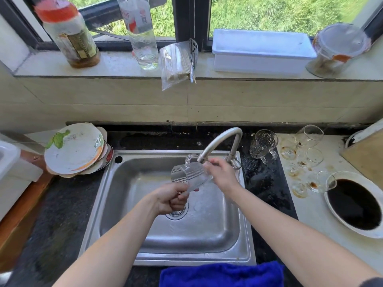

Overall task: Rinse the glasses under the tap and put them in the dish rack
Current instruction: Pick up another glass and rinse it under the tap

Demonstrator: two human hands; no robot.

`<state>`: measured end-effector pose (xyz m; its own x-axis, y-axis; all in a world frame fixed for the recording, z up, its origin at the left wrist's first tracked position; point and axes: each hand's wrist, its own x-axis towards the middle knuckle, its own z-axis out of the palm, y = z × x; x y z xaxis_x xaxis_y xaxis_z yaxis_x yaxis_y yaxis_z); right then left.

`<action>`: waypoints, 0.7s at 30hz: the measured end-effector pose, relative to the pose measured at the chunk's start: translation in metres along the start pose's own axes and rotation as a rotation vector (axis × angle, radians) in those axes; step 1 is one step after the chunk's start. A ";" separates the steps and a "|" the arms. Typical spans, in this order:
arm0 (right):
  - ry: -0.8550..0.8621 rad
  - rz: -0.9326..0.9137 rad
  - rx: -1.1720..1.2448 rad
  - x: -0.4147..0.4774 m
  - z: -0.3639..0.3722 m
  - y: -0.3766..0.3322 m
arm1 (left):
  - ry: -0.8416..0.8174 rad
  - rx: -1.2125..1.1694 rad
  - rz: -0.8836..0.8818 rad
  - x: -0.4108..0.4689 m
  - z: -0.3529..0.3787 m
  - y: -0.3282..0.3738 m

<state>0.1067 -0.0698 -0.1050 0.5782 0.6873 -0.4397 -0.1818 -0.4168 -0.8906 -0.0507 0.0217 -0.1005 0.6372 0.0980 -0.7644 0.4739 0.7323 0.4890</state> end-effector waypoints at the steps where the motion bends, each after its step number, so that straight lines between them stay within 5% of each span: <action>1: -0.083 0.111 0.019 0.000 0.001 -0.004 | -0.009 0.002 -0.005 0.002 0.000 0.000; 6: -0.173 0.191 0.121 0.004 0.000 -0.008 | 0.167 0.137 0.016 0.008 0.000 -0.003; 12: -0.082 -0.040 -0.038 0.005 -0.004 -0.007 | 0.601 0.311 0.328 0.000 -0.008 0.018; 15: -0.118 -0.170 -0.204 0.003 0.001 -0.006 | 0.481 0.388 0.388 -0.006 0.003 0.024; 18: -0.053 -0.292 -0.395 -0.002 0.007 -0.008 | 0.497 0.776 0.508 -0.001 0.015 0.013; 21: -0.091 -0.257 -0.177 -0.004 0.005 -0.012 | 0.569 0.808 0.649 0.005 0.015 0.003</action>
<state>0.1020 -0.0646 -0.0930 0.5121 0.8306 -0.2189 0.1065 -0.3142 -0.9433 -0.0371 0.0139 -0.0964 0.6346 0.7306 -0.2521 0.5381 -0.1835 0.8226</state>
